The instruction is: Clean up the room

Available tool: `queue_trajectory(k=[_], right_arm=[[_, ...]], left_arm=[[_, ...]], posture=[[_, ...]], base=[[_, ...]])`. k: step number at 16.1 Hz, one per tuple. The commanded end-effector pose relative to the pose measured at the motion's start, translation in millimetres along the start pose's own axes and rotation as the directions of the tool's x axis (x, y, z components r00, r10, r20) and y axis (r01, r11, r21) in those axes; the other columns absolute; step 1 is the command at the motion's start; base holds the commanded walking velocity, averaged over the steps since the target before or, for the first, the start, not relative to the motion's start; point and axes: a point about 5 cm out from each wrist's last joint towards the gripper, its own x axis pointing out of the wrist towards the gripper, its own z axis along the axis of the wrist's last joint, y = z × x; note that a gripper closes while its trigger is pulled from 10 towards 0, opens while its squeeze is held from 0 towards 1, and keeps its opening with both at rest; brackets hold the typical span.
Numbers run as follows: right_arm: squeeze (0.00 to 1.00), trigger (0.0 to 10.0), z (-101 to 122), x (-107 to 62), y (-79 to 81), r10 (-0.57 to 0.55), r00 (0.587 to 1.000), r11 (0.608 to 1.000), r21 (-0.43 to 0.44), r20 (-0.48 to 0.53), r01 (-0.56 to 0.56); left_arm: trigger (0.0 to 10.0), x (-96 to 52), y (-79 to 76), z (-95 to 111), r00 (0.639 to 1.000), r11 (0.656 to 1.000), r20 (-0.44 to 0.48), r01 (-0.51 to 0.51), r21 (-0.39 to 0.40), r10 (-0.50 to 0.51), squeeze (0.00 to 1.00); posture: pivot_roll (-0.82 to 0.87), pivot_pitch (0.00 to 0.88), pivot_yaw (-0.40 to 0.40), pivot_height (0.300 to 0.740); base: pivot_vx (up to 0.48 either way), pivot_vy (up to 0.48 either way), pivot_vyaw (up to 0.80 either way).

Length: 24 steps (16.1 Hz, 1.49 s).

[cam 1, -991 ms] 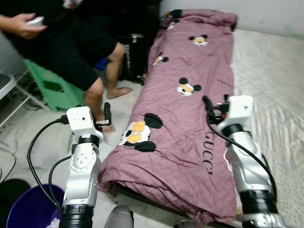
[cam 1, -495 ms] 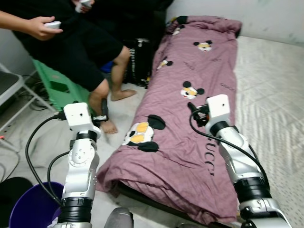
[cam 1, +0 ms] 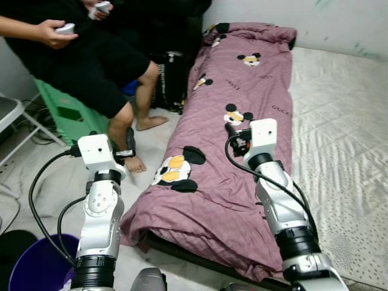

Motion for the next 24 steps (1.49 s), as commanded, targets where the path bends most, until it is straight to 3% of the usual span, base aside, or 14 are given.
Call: queue_trajectory(k=[1,4,6,9,12,24], right_arm=[[0.00,10.0,8,0.4,-3.8,-0.045,0.998,0.999,0.017,0.035,0.045],[0.00,10.0,9,2.1,-12.5,-0.049,0.999,0.999,0.000,0.024,0.049],[0.00,10.0,12,4.1,-16.4,-0.030,0.999,0.999,-0.016,0.030,0.031],[0.00,10.0,12,4.3,-11.8,-0.012,1.000,1.000,-0.015,0.029,0.013],[0.00,10.0,13,3.0,-5.3,0.006,0.999,1.000,-0.014,0.035,-0.005],[0.00,10.0,16,7.6,-1.6,0.038,0.999,0.999,-0.013,0.038,-0.037]], left_arm=[[10.0,3.2,-4.7,1,1.000,1.000,-0.005,0.020,-0.017,-0.020,0.00],[10.0,4.7,-12.4,1,1.000,1.000,-0.004,-0.012,0.018,0.012,0.00],[10.0,4.4,-6.4,8,1.000,1.000,0.014,0.003,-0.019,-0.003,0.00],[10.0,1.6,-1.7,3,1.000,1.000,0.000,-0.009,-0.007,0.009,0.00],[10.0,0.1,-10.5,2,1.000,0.999,-0.005,0.020,-0.040,-0.020,0.00],[10.0,-0.4,-13.5,8,1.000,0.999,0.021,0.000,-0.044,0.001,0.00]], posture=[[-0.06,0.002,0.035,0.740],[-0.07,0.006,0.025,0.740],[-0.07,0.022,0.012,0.740],[-0.06,0.030,0.006,0.740],[-0.07,0.032,0.002,0.740],[-0.06,0.026,-0.009,0.740]], base=[[0.000,0.000,0.00],[0.000,0.000,0.00],[0.000,0.000,0.40],[0.000,0.000,0.80],[0.000,0.000,0.80],[0.000,0.000,0.80]])
